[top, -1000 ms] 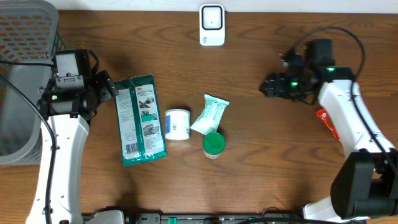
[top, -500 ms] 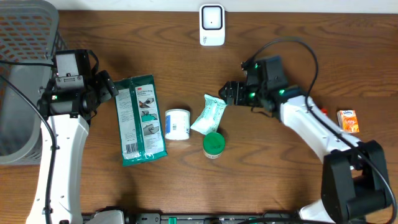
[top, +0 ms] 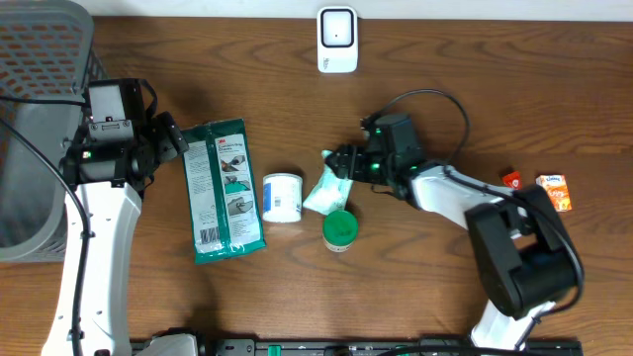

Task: Scan the item barcode
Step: 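Move the right gripper to the mint-green wipes pouch and grasp it, then lift the wipes pouch and pull it rightward, right gripper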

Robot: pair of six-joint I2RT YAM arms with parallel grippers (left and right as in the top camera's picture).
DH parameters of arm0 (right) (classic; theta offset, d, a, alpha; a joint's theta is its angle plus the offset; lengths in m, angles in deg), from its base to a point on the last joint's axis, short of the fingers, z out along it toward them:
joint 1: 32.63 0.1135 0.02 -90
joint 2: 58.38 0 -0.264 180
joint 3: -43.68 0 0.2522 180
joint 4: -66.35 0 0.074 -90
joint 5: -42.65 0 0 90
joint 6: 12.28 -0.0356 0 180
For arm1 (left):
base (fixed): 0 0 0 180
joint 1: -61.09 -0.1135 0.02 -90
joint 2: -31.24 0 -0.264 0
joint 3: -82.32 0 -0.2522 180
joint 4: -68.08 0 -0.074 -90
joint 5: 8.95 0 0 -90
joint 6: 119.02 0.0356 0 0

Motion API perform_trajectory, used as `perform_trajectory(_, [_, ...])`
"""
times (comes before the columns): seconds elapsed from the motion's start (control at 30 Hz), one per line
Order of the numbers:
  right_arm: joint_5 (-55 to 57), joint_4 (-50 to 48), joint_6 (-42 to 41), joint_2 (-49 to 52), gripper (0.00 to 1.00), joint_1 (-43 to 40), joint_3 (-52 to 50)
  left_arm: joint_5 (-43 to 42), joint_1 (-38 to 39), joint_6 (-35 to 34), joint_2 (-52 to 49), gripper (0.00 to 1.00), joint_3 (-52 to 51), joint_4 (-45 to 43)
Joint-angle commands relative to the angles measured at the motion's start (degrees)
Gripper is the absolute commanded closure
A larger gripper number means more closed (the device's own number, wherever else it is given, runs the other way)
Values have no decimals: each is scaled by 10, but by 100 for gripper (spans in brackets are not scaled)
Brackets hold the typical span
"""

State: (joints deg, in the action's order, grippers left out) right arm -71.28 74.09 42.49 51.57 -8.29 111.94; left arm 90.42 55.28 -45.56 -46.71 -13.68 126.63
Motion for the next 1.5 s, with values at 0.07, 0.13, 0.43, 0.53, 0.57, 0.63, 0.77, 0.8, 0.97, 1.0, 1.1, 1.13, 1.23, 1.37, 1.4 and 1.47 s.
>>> perform_trajectory(0.07, [-20,0,-24,58,37,35,-14,5,-2,-1,2,4,12,1])
perform_trajectory(0.13, [-23,0,-25,56,51,39,-14,5,-2,-1,1,4,12,1])
perform_trajectory(0.43, [-43,53,1,17,99,-1,-14,5,-2,-1,1,4,12,1])
perform_trajectory(0.53, [-44,86,26,-16,99,-27,-14,5,-2,-1,2,4,12,1])
perform_trajectory(0.57, [-44,96,33,-26,99,-36,-14,5,-2,-1,2,4,12,1])
perform_trajectory(0.63, [-36,125,51,-57,99,-63,-14,5,-2,-1,2,4,12,1])
perform_trajectory(0.77, [48,213,51,-120,99,-114,-14,5,-2,-1,1,4,12,1])
perform_trajectory(0.8, [67,230,51,-130,99,-123,-14,5,-2,-1,1,4,12,1])
perform_trajectory(0.97, [102,324,58,-163,99,-162,-14,5,-2,-1,1,4,12,1])
perform_trajectory(1.0, [103,338,58,-163,99,-165,-14,5,-2,-1,1,4,12,1])
perform_trajectory(1.1, [106,361,57,-161,99,-164,-18,5,-2,-1,1,4,12,1])
perform_trajectory(1.13, [106,360,57,-161,99,-162,-21,5,-2,-1,1,4,12,1])
perform_trajectory(1.23, [106,345,57,-161,86,-156,-36,5,-2,-1,1,4,12,1])
perform_trajectory(1.37, [106,353,58,-161,30,-155,-52,5,-2,-1,1,4,12,1])
perform_trajectory(1.4, [106,360,58,-161,25,-155,-55,5,-2,-1,1,4,12,1])
perform_trajectory(1.47, [106,379,63,-161,19,-157,-60,5,-2,-1,1,4,12,1])
